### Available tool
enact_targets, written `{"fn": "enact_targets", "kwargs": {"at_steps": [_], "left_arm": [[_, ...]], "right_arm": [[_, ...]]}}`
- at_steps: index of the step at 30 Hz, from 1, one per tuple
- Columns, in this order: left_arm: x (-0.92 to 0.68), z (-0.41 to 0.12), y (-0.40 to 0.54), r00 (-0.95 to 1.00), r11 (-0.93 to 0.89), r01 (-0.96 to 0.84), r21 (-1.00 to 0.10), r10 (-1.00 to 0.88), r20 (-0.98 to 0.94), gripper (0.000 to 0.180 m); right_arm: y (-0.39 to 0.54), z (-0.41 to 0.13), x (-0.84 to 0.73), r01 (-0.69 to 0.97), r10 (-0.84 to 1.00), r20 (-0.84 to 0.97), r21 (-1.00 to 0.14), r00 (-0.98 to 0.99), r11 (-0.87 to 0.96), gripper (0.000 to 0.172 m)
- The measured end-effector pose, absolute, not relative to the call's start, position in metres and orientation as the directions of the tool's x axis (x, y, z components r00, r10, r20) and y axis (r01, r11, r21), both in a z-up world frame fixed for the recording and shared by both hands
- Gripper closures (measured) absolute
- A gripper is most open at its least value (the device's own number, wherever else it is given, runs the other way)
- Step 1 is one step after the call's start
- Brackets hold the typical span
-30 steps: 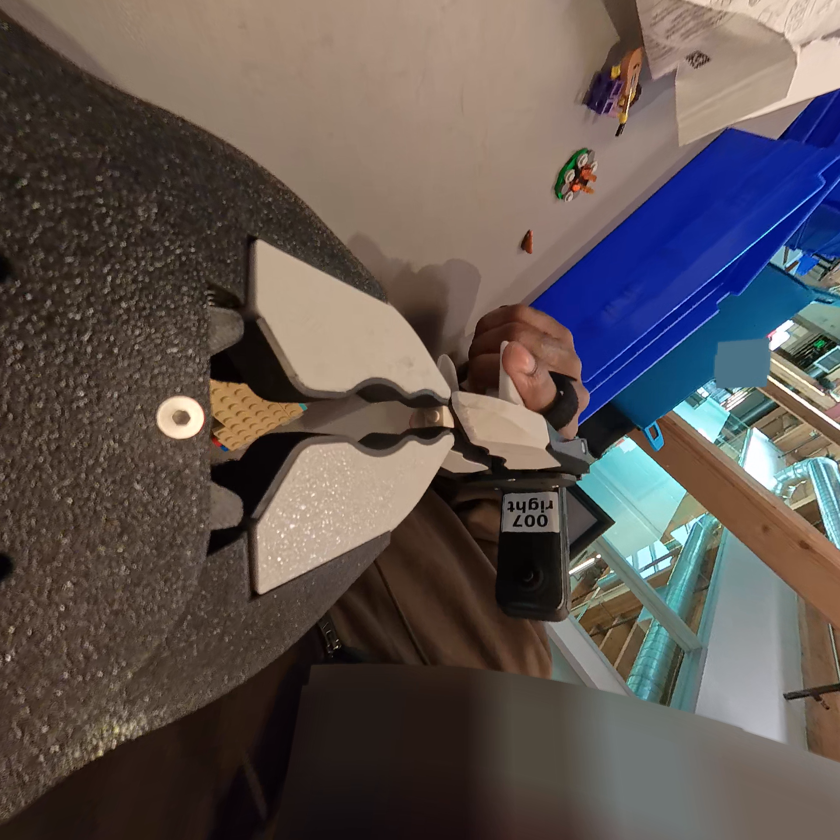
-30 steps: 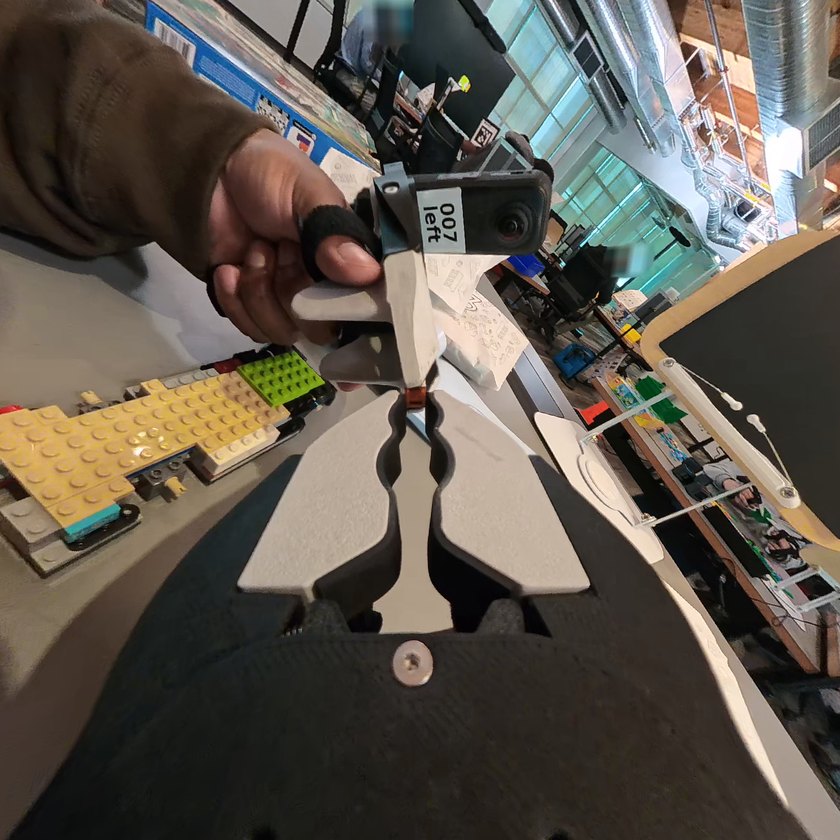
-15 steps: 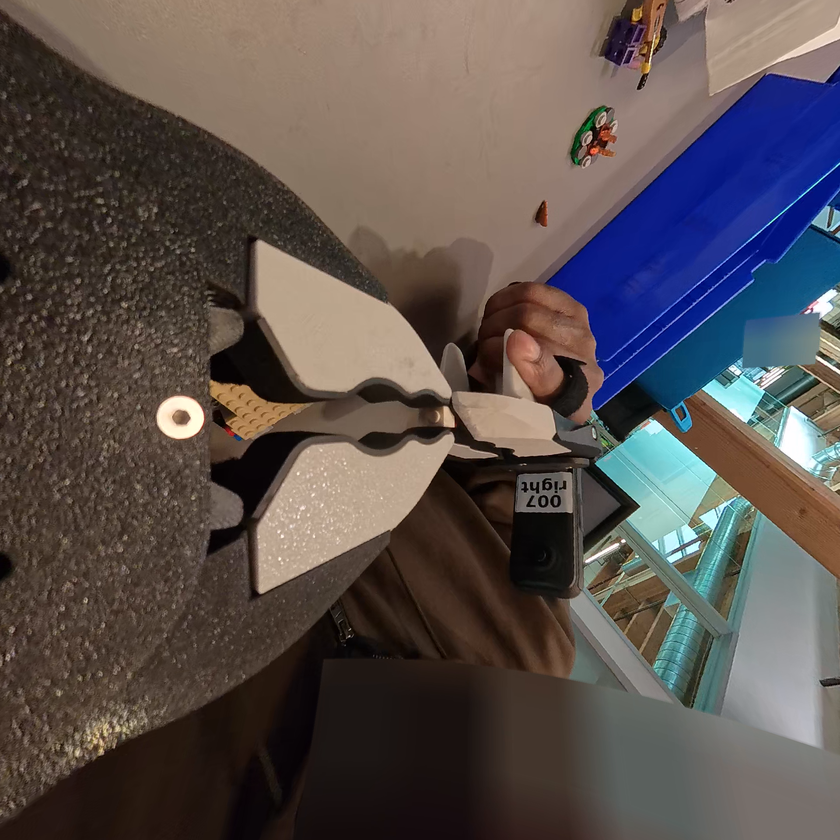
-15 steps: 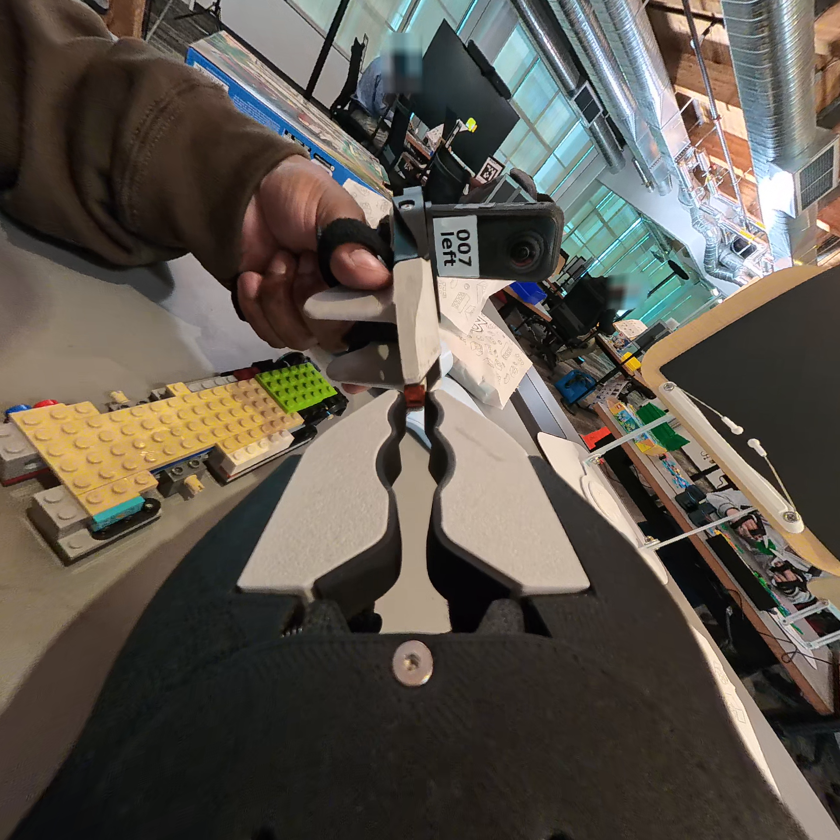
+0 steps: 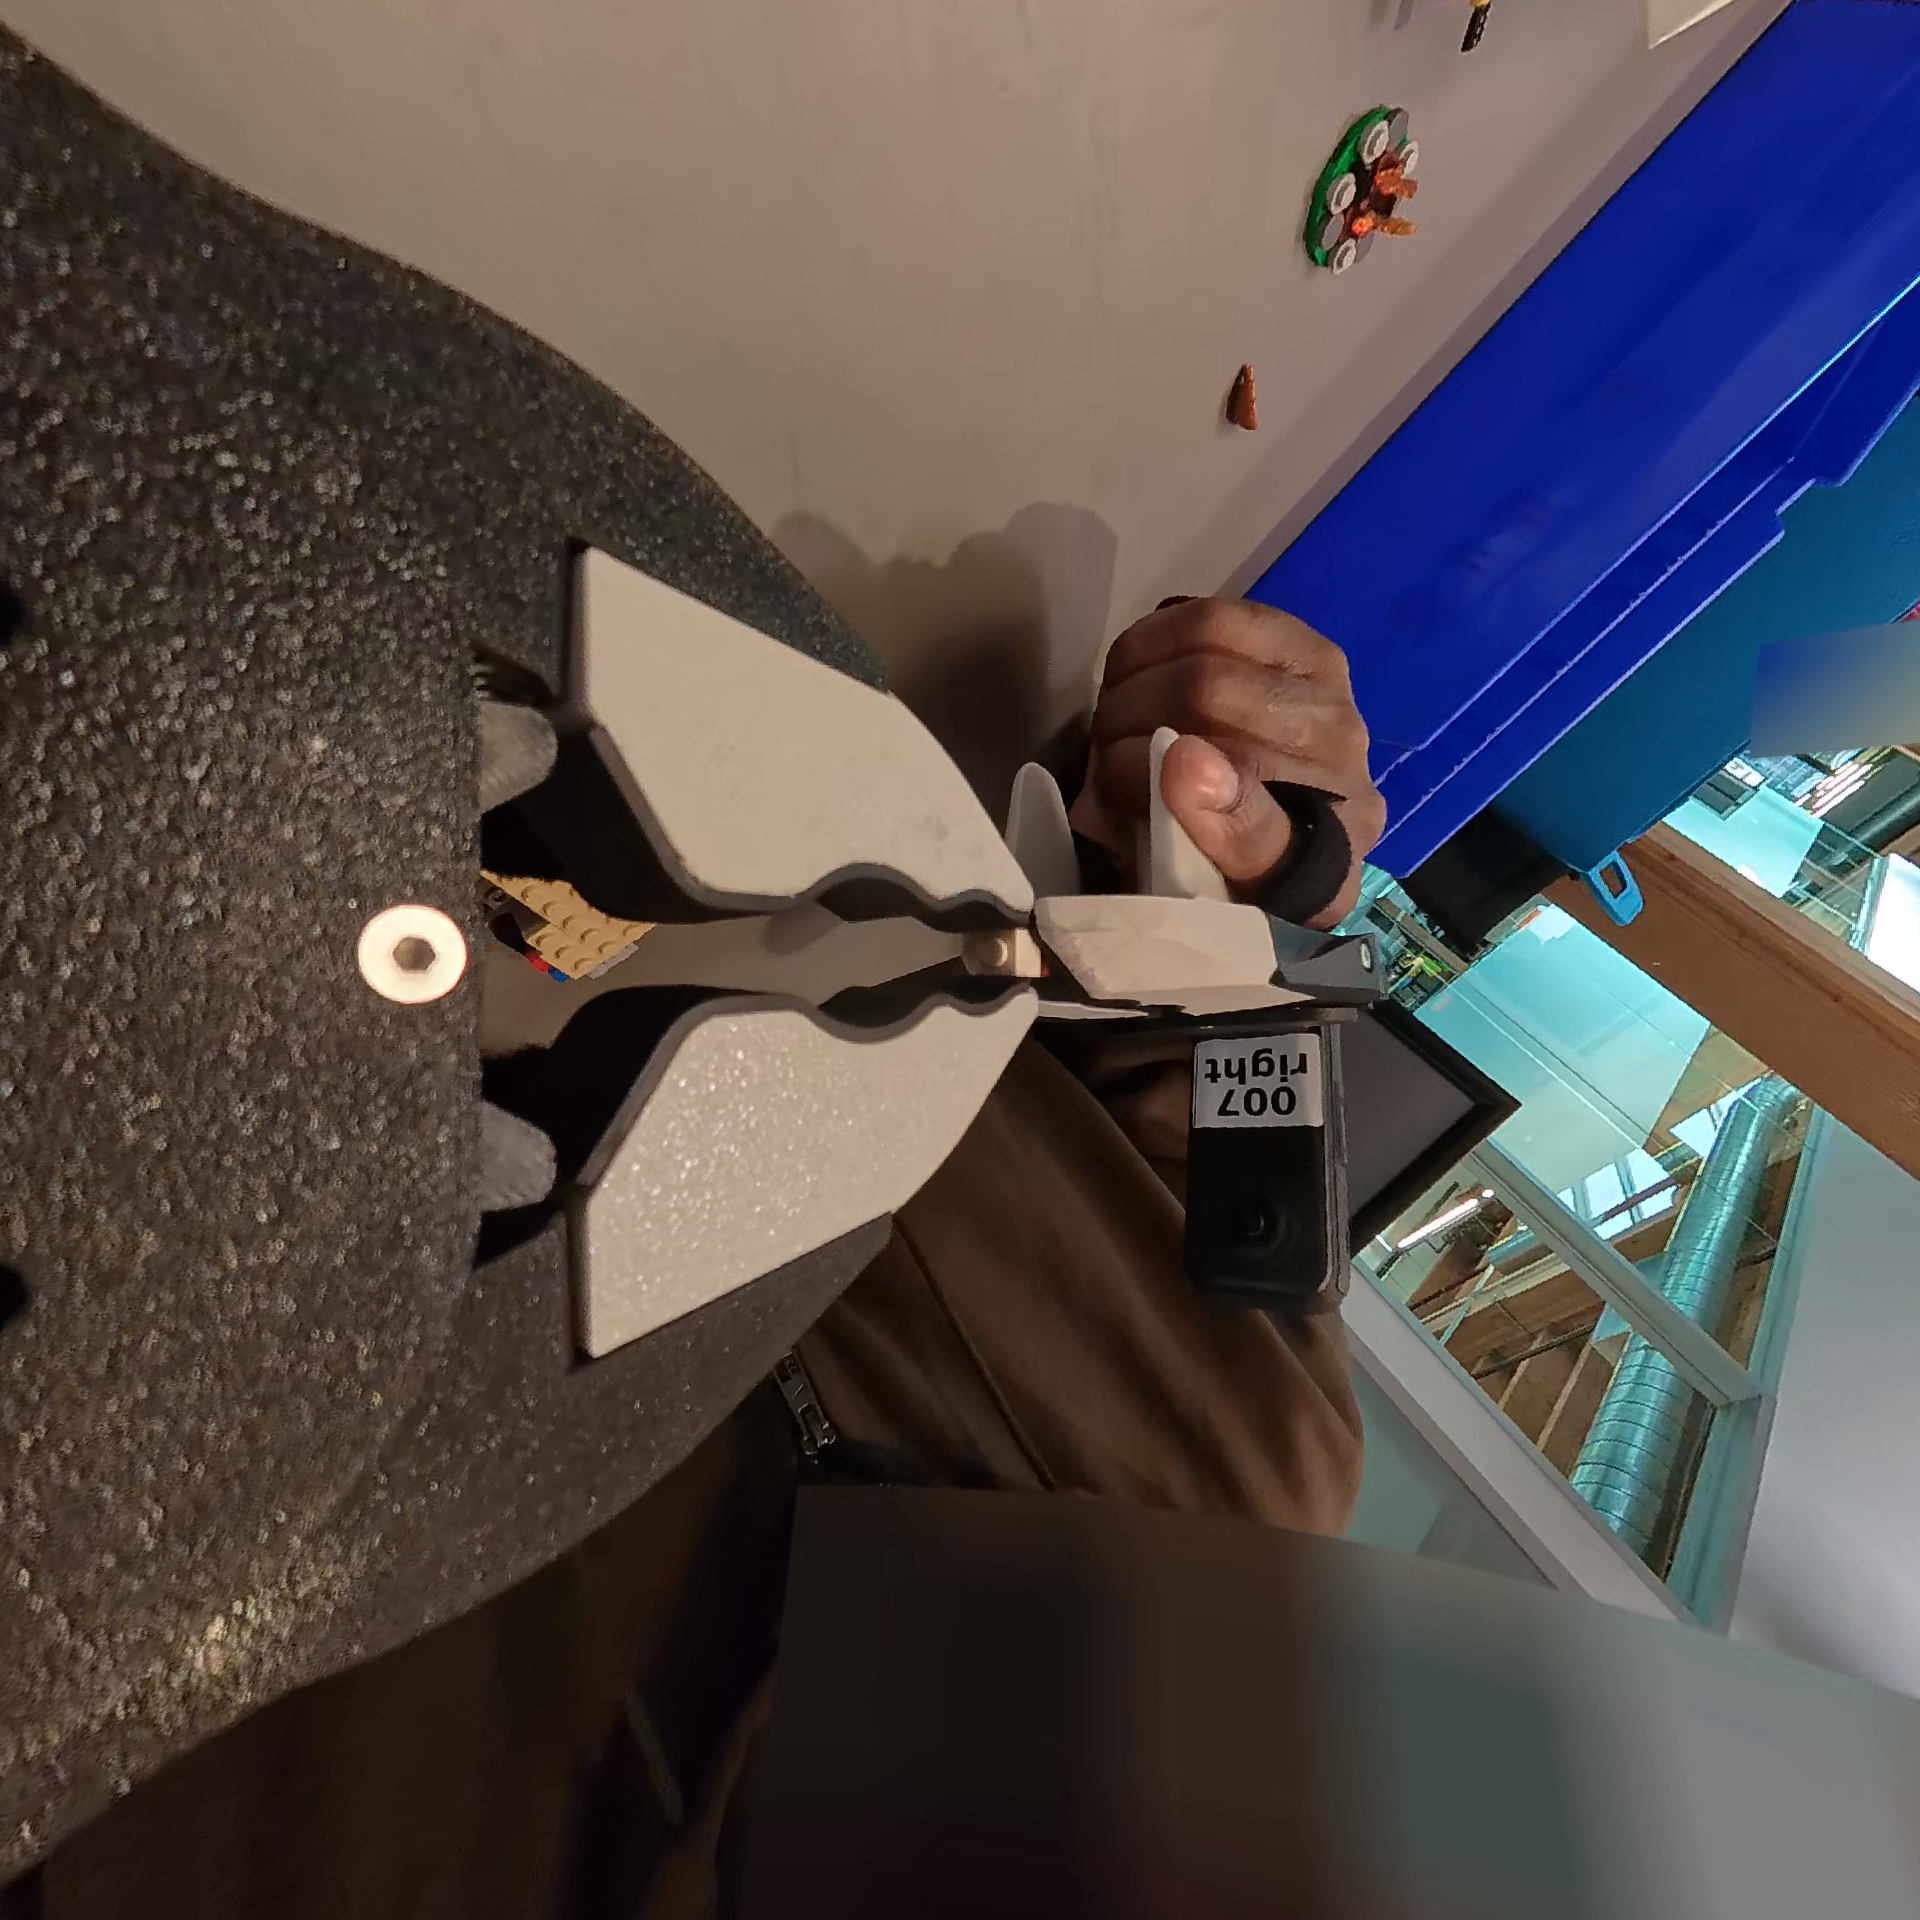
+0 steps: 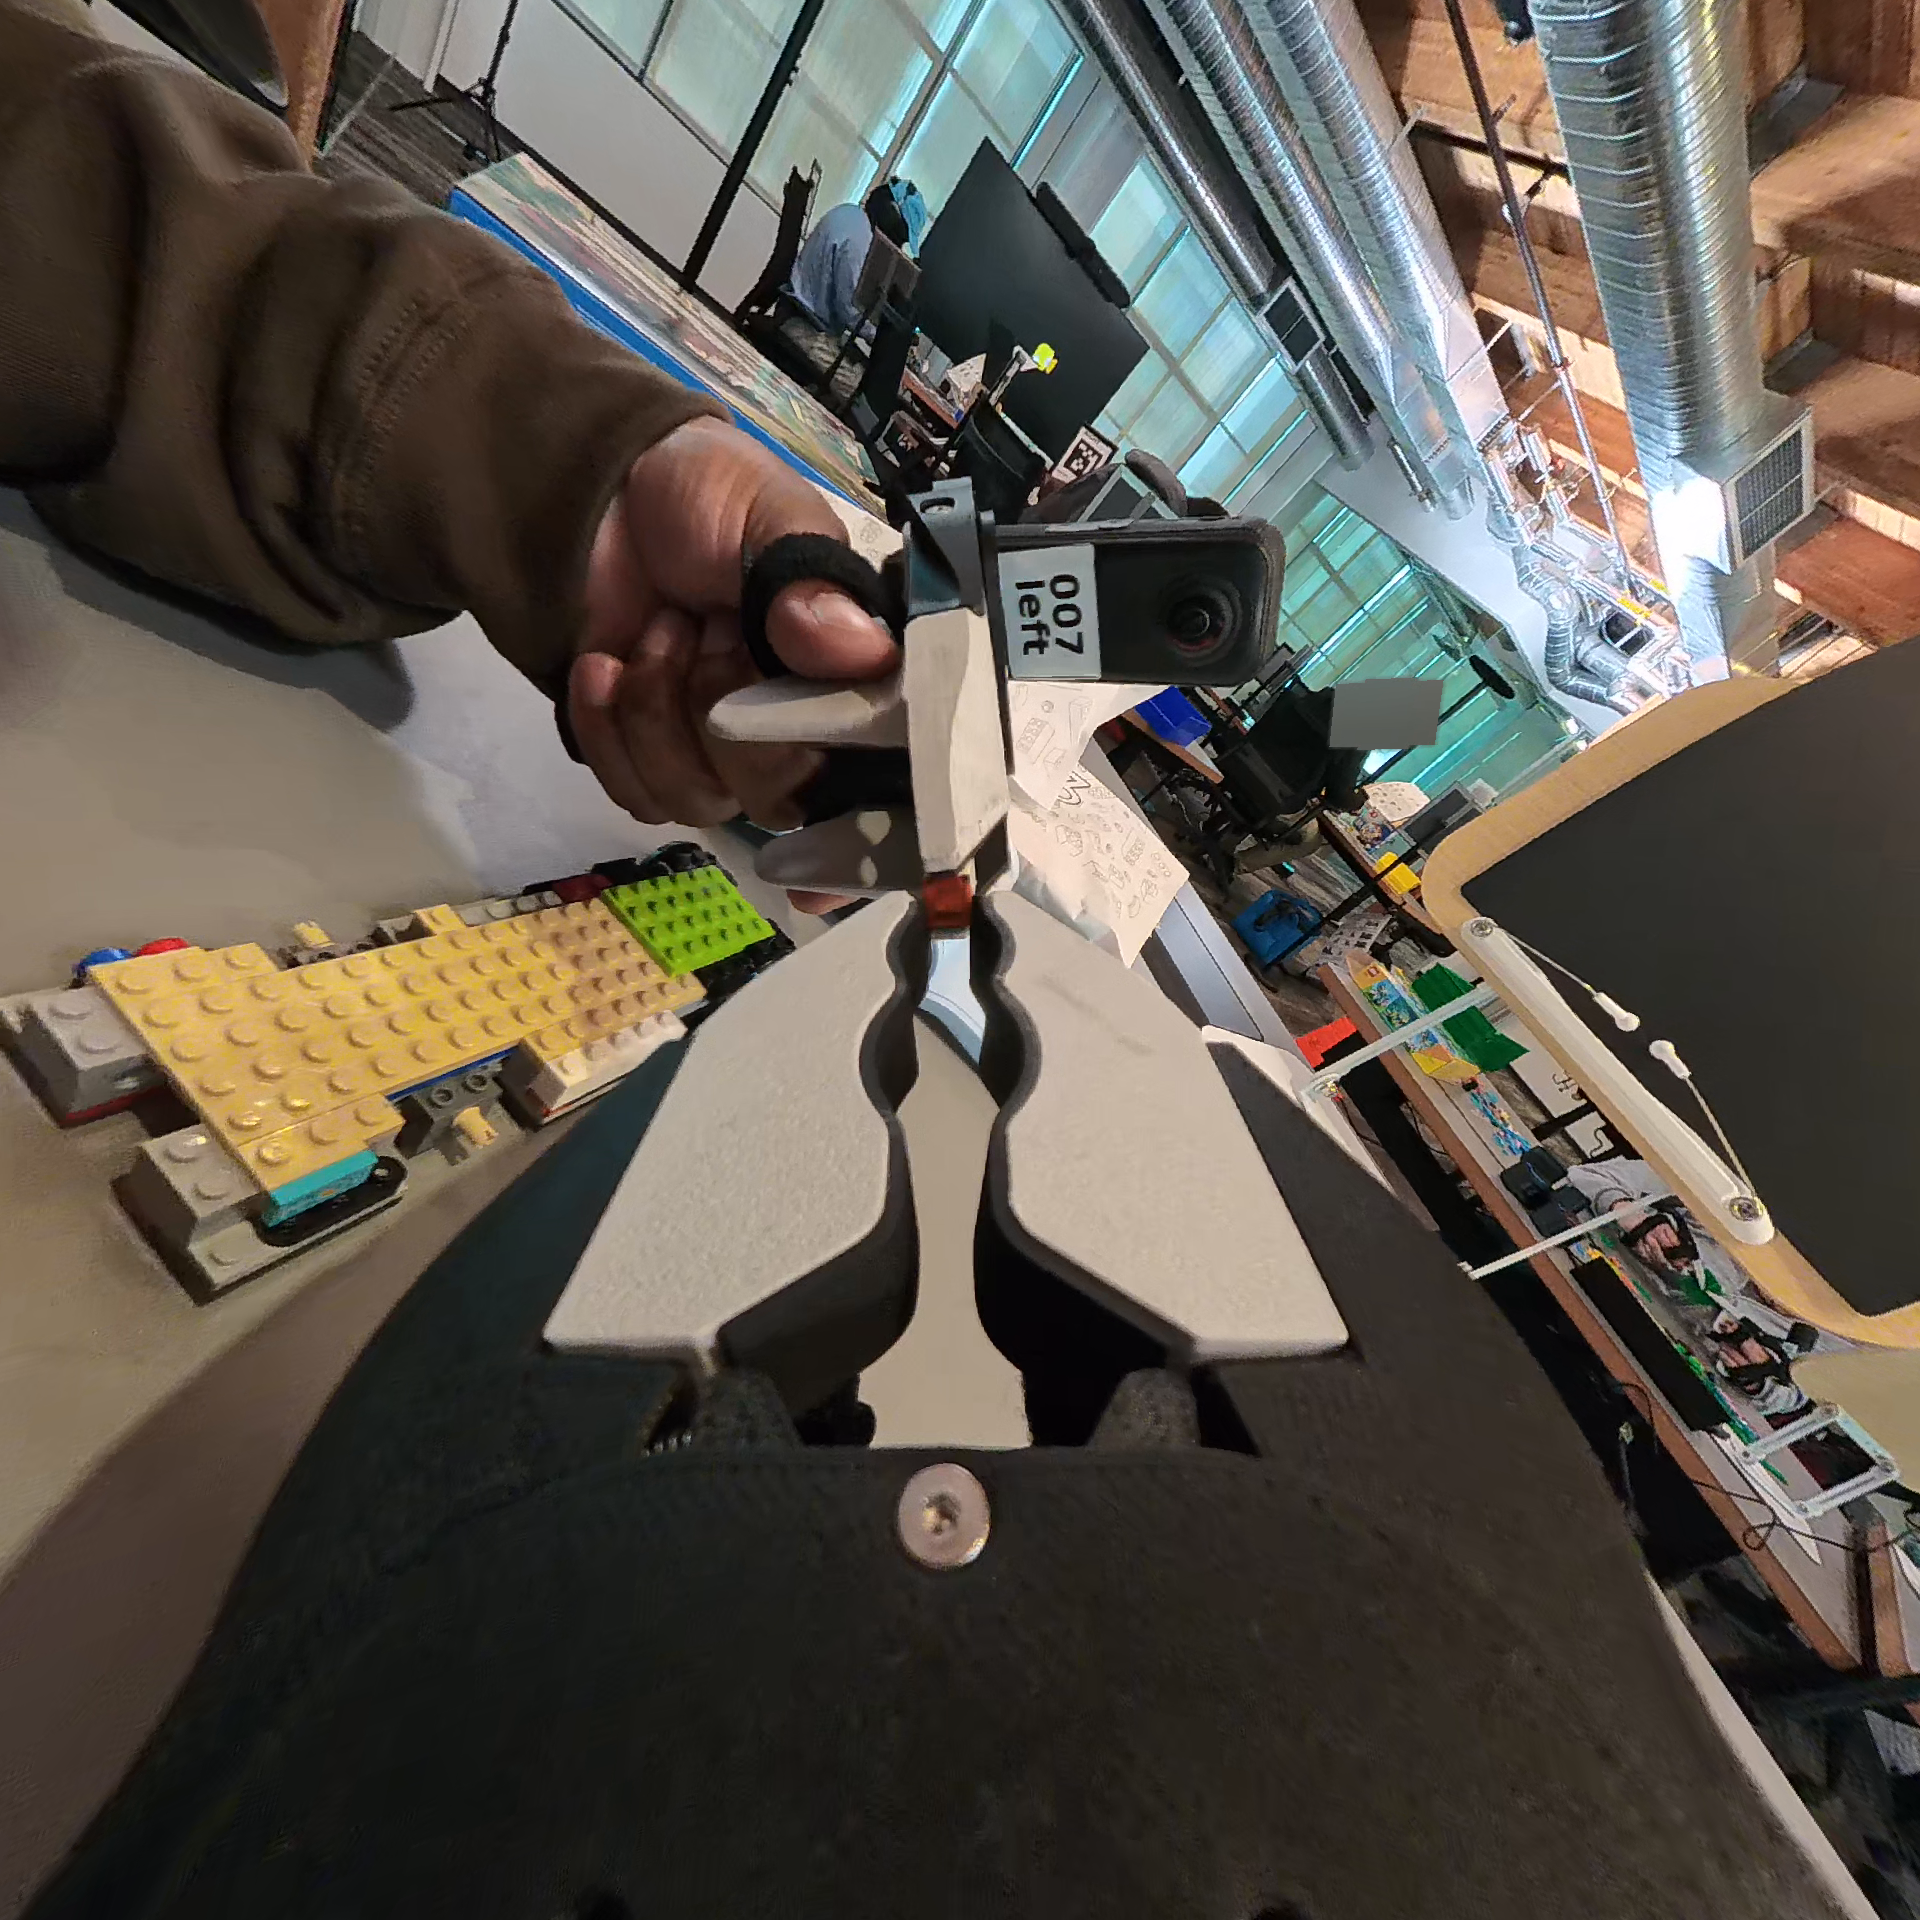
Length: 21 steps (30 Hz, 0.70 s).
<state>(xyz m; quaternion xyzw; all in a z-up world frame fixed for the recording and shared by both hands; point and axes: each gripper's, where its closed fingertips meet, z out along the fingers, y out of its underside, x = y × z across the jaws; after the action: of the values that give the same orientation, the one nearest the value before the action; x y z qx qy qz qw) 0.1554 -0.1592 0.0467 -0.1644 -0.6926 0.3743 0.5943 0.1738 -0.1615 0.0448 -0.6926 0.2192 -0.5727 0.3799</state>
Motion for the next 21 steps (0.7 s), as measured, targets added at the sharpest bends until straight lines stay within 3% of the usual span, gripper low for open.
{"fn": "enact_targets", "kwargs": {"at_steps": [4,8,14,21], "left_arm": [[0.154,0.047,-0.158,-0.240,0.666,-0.205,-0.717,0.676,0.697,0.173],[0.219,0.061,-0.164,-0.344,0.580,-0.376,-0.722,0.636,0.691,0.173],[0.191,0.056,-0.161,-0.386,0.587,-0.255,-0.768,0.667,0.637,0.173],[0.145,0.061,-0.168,-0.357,0.578,-0.144,-0.803,0.727,0.587,0.173]], "right_arm": [[-0.161,0.046,0.169,0.144,-0.744,0.627,-0.778,0.231,-0.611,0.164],[-0.200,0.072,0.146,0.173,-0.840,0.529,-0.845,0.123,-0.507,0.164],[-0.200,0.069,0.122,0.109,-0.897,0.434,-0.899,0.083,-0.425,0.164],[-0.264,0.082,0.046,0.039,-0.963,0.100,-0.993,-0.252,-0.114,0.164]]}}
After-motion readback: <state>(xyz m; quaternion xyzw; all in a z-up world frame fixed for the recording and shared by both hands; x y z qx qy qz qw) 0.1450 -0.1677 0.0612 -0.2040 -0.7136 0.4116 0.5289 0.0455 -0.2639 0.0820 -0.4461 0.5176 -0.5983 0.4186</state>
